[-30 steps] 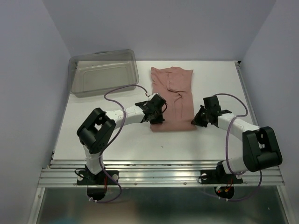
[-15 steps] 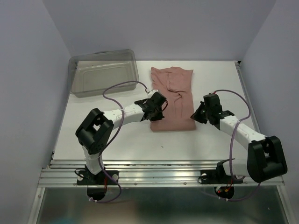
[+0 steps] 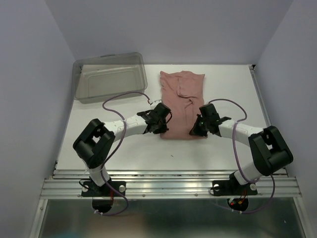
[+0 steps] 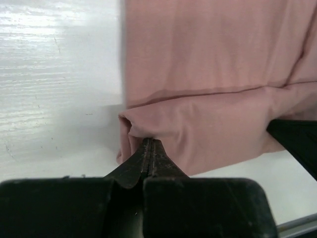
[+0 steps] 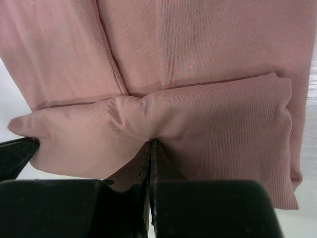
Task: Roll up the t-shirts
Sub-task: Roll the T-shirt to the center of the board.
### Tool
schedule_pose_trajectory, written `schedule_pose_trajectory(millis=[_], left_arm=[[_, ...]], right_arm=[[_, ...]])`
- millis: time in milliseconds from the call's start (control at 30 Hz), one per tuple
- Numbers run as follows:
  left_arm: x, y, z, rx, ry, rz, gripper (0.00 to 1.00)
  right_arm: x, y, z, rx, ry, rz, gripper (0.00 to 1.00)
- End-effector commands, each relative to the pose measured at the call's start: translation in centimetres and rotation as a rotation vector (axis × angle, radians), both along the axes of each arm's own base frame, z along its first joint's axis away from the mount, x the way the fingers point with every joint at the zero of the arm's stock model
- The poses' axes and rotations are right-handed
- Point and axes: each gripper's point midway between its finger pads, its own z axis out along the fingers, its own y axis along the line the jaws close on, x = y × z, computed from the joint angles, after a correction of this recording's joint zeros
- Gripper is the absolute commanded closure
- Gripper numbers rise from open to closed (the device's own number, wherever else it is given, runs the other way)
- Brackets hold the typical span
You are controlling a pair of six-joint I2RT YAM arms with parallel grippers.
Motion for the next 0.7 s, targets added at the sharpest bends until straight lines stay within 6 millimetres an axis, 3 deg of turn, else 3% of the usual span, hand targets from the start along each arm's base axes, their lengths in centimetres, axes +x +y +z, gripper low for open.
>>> schedule_pose_trajectory(millis=[0, 100, 200, 300, 467, 667], left_arm=[[0.2, 1.0, -2.2, 0.039, 0.017, 0.039, 1.00], [0.0, 1.2, -2.0, 0.034, 0.015, 0.040, 1.00], [0.3, 1.6, 0.2, 0.017, -0.036, 0.051, 1.00], [0.7, 1.9, 1.7, 0.024, -0.069, 0.058, 1.00], [1.2, 1.1, 3.9, -0.015, -0.104, 0.036, 1.00], [1.1, 1.6, 1.3, 0.027, -0.070, 0.059, 1.00]], right_arm=[[1.6, -0.6, 0.7, -0.041, -0.063, -0.034, 0.99], [1.5, -0.7, 3.1, -0.022, -0.111, -0.035, 0.99], [2.2, -2.5, 6.3, -0.062, -0.225, -0.102, 0.97], [2.5, -4.2, 7.0, -0.115, -0.246, -0.152, 0.96], [2.9, -6.4, 4.7, -0.176, -0.186, -0.173, 0.96], [3.0, -8.9, 1.9, -0.246, -0.136, -0.230, 0.96]])
